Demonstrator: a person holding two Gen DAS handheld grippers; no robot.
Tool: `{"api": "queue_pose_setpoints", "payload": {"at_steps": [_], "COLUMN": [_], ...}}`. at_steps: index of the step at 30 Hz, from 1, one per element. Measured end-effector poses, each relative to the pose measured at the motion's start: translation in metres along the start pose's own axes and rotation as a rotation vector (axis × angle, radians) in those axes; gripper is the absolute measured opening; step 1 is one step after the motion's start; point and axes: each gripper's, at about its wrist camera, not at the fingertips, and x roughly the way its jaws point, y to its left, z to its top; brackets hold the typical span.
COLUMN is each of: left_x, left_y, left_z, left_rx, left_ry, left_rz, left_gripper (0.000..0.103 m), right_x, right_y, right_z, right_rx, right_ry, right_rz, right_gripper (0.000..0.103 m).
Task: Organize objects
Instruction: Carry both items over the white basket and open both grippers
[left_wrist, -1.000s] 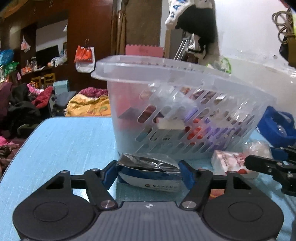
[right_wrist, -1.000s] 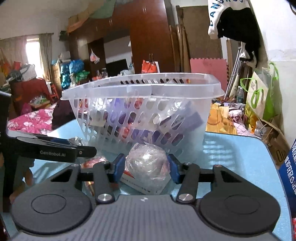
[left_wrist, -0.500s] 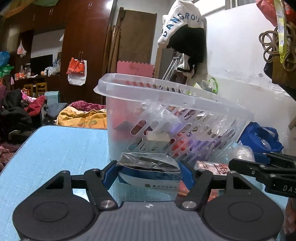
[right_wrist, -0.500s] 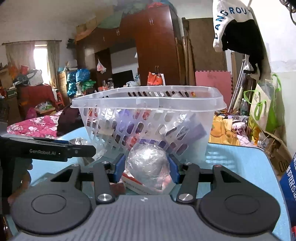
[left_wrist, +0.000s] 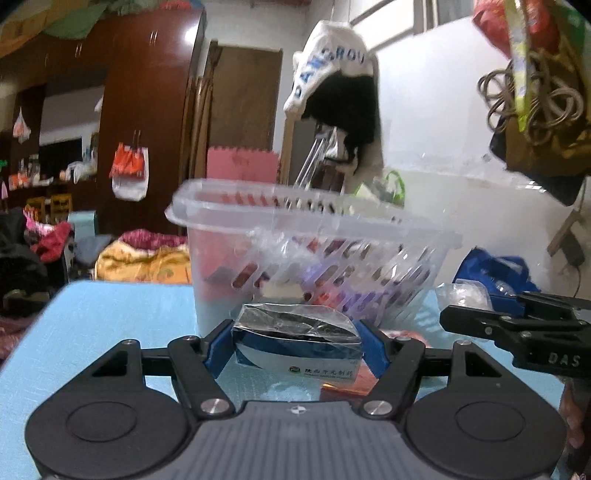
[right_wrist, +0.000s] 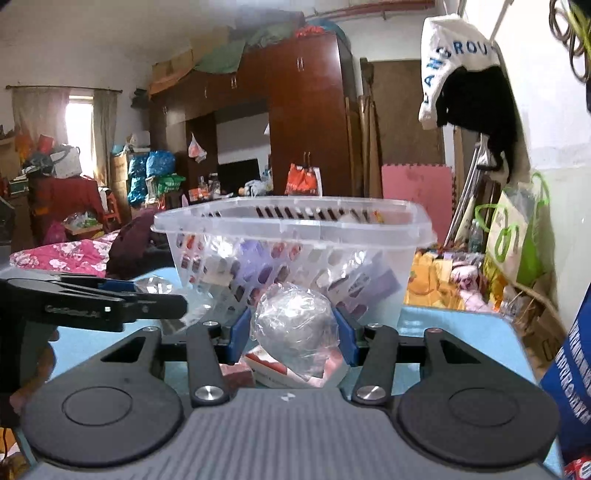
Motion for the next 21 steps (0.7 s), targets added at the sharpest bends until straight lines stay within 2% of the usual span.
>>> {"api": "queue_pose_setpoints", "payload": {"at_steps": [4,7,9,11,13,15,17,19,21], "left_x": [-0.027,-0.040,-0.037,-0.022,-0.001,0.022,0.050,0.077,0.091], "left_y": [0.001,-0.006,-0.008,-0.011,-0.013,-0.011,-0.007,-0.008,-0.008], "left_z": [0.015,0.041,0.063,0.092,0.117,0.134,0.145,0.146,0.139], "left_rx": [-0.038,-0.011,-0.011,-0.011,-0.028,-0.058,-0.084,-0.079,-0.065], "left_ry": [-0.063,-0.119,-0.123,-0.126,-0.105,-0.064,-0.009,0.066,0.115], "left_rz": [-0.044,-0.045,-0.061,-0.040,0.002,0.019,0.020,0.053,0.097], "left_gripper": [0.074,0.074,0.074,0.074,0.074,0.074,0.074,0.074,0.074], "right_x": [-0.015,-0.020,-0.018,-0.007,0.013,0.034,0.055,0.075,0.084], "right_y": [0.009,0.015,0.016,0.014,0.005,-0.007,-0.016,-0.022,-0.025], "right_z": [0.010,0.027,0.047,0.070,0.095,0.113,0.122,0.122,0.119], "right_rx": [-0.013,-0.045,-0.063,-0.076,-0.077,-0.048,-0.039,-0.048,-0.043], "right_ry": [-0.039,-0.077,-0.100,-0.112,-0.096,-0.063,-0.024,0.042,0.054], "right_rz": [0.008,-0.001,-0.015,-0.028,-0.056,-0.046,-0.067,-0.073,-0.101], "right_gripper": [0.053,0.053,0.053,0.053,0.053,0.053,0.054,0.056,0.070]}}
